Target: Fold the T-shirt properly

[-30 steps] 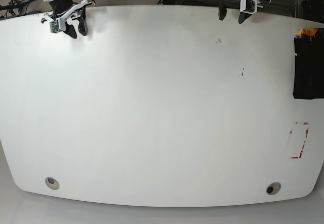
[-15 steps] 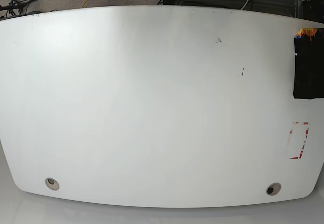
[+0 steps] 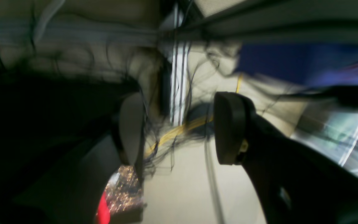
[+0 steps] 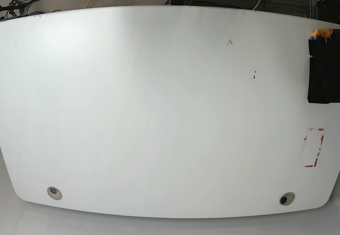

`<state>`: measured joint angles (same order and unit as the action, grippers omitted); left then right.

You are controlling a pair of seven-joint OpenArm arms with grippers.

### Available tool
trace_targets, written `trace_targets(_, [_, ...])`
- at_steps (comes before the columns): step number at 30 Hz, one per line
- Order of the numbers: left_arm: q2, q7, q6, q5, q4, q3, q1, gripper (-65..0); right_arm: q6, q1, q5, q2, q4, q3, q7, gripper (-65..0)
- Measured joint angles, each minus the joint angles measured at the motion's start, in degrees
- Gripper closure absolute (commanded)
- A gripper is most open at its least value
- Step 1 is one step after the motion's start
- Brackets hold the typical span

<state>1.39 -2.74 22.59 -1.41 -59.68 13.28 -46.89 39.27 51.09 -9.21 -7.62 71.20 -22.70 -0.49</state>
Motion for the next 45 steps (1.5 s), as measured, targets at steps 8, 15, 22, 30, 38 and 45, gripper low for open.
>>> trace_targets(8, [-2.58, -0.42, -3.1, 0.02, 19.78, -0.22, 13.42, -33.2, -0.24, -13.66, 8.0, -0.04, -18.82, 0.74, 0.55, -20.1])
trace_targets(15, [-4.52, -0.15, -3.56, 0.07, 36.09, -3.96, 24.48, -33.2, -4.98, -23.45, 13.33, -0.31, -31.19, 0.74, 0.46, -20.1])
trace_targets(22, [-6.38, -0.7, -11.19, 0.46, 47.82, -4.22, 33.97, -33.2, -9.79, -32.02, 19.67, -0.31, -40.98, 0.66, 0.48, -20.5])
trace_targets(30, [-5.92, -0.35, -17.44, 6.56, 53.77, -4.22, 39.95, -33.2, -14.03, -37.09, 25.73, -0.17, -45.33, 0.66, 0.57, -20.6])
trace_targets(38, [-5.95, -0.07, -18.99, 6.58, 54.71, -4.22, 40.54, -33.3, -15.74, -39.87, 26.18, -0.15, -49.44, 0.66, 0.46, -20.8])
trace_targets(45, [-4.98, -0.33, -18.97, 6.6, 54.66, -4.22, 40.79, -33.3, -15.74, -39.89, 26.18, -0.17, -49.53, 0.66, 0.46, -20.8])
